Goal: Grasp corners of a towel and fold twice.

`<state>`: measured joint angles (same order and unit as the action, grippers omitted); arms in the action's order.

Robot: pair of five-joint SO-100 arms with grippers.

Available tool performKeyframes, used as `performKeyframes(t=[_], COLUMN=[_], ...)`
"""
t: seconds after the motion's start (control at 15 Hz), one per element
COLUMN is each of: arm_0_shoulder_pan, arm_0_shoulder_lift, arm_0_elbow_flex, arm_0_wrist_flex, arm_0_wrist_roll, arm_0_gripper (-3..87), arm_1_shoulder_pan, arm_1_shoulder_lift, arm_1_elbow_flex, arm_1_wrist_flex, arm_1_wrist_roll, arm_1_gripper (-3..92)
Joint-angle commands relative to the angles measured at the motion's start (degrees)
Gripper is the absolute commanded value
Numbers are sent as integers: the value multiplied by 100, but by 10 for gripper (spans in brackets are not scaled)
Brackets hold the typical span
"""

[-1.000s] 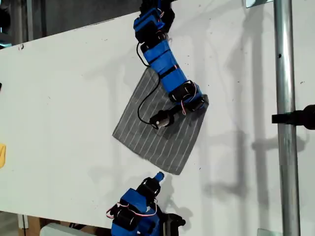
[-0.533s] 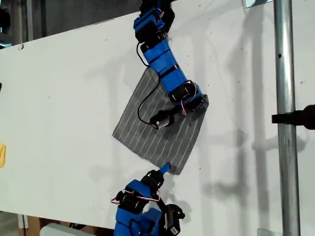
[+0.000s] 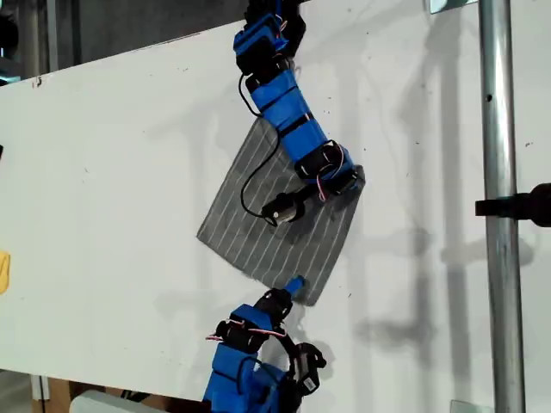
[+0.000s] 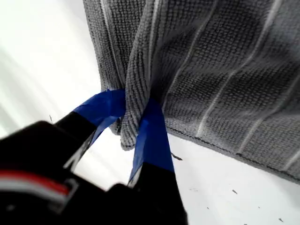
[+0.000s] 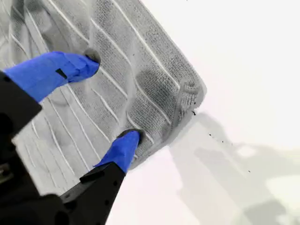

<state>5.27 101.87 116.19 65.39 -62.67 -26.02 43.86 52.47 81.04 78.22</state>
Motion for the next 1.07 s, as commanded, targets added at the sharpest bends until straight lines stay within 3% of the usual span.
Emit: performKeyframes(t=[0.0,0.4,0.53,0.6,0.67,0.87,1.0], arm_0_shoulder_pan=[105,510,615,615,615,624,580], arm_0_shoulder_lift=[-105,-1002,-1248,-1345,-1354,-1283,-1257], arm_0_elbow_flex=[404,879,835,773,729,290,-316], arm_0_wrist_flex=[-510,-1213,-1354,-1283,-1266,-976,-396], arm_0_wrist_roll=[-422,-1503,-1661,-1793,-1828,-1591,-1617], arm_0_gripper=[272,275,221,61,4,-23,-23], arm_1_shoulder_pan=[-9,-97,-105,-105,-105,-105,-141], arm_1_shoulder_lift=[176,167,167,167,176,246,431], arm_1_elbow_flex=[70,70,88,97,97,105,141], arm_1_wrist_flex=[-18,-9,18,26,26,105,132], arm_1_wrist_roll=[26,97,105,114,114,141,167], arm_1_gripper=[-3,-3,-3,-3,-3,-3,-3])
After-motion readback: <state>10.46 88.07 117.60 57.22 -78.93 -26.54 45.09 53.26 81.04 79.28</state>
